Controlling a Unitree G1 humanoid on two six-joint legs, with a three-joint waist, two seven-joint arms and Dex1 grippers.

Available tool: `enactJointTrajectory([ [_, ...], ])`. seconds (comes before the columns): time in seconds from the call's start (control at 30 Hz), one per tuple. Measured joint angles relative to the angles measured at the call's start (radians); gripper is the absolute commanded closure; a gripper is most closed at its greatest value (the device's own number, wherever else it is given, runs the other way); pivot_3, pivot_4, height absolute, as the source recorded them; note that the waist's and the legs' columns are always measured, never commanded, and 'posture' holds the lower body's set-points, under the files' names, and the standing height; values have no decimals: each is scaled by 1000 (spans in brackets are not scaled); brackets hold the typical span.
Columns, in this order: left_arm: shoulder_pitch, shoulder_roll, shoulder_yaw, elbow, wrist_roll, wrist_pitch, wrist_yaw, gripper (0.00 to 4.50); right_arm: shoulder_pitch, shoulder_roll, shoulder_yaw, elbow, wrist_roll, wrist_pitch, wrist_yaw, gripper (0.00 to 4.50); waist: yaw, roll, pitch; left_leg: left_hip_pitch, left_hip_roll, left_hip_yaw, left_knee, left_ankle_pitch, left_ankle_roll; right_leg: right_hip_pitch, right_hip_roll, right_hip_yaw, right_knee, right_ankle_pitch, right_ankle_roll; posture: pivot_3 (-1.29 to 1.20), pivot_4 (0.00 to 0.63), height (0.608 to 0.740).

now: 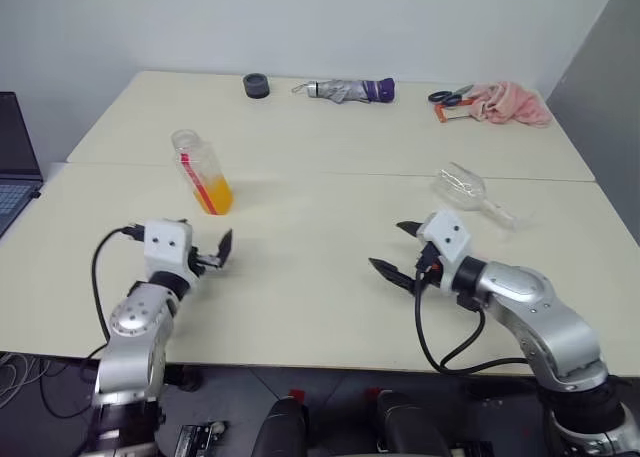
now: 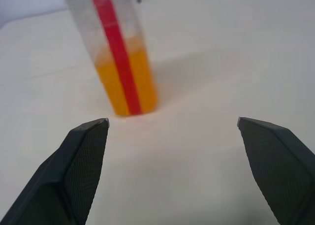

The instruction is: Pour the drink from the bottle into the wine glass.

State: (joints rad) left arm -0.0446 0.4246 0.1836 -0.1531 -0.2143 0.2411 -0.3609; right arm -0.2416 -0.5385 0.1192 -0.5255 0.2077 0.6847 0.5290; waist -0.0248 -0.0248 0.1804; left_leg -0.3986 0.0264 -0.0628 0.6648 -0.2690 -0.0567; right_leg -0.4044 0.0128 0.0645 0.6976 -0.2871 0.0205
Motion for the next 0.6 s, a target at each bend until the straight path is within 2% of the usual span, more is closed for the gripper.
enactJointTrajectory([
  [0.17,-55,-17,-121,-50,-15,15,-88,28,-4,-34,25,1,-173,29,-138,0,-2,0,0,2,-1,2,0,1,-1,0,4,1,0,0,0,0,150,740],
  [0.33,-154,-3,-210,-51,-54,24,-235,28,-21,-47,157,73,-419,89,-273,0,-9,0,0,3,0,5,-2,1,-1,0,4,3,0,0,0,0,150,740],
  [0.47,-202,47,-258,-30,-59,29,-346,28,-61,-45,175,196,-538,132,-340,0,-9,0,0,3,-1,6,-2,1,-1,-1,5,4,0,0,0,0,150,740],
  [0.6,-246,41,-271,-6,-57,24,-379,28,-118,-37,175,288,-599,107,-381,0,-8,0,0,3,-1,6,-2,1,-1,-1,5,4,0,0,0,0,150,740],
])
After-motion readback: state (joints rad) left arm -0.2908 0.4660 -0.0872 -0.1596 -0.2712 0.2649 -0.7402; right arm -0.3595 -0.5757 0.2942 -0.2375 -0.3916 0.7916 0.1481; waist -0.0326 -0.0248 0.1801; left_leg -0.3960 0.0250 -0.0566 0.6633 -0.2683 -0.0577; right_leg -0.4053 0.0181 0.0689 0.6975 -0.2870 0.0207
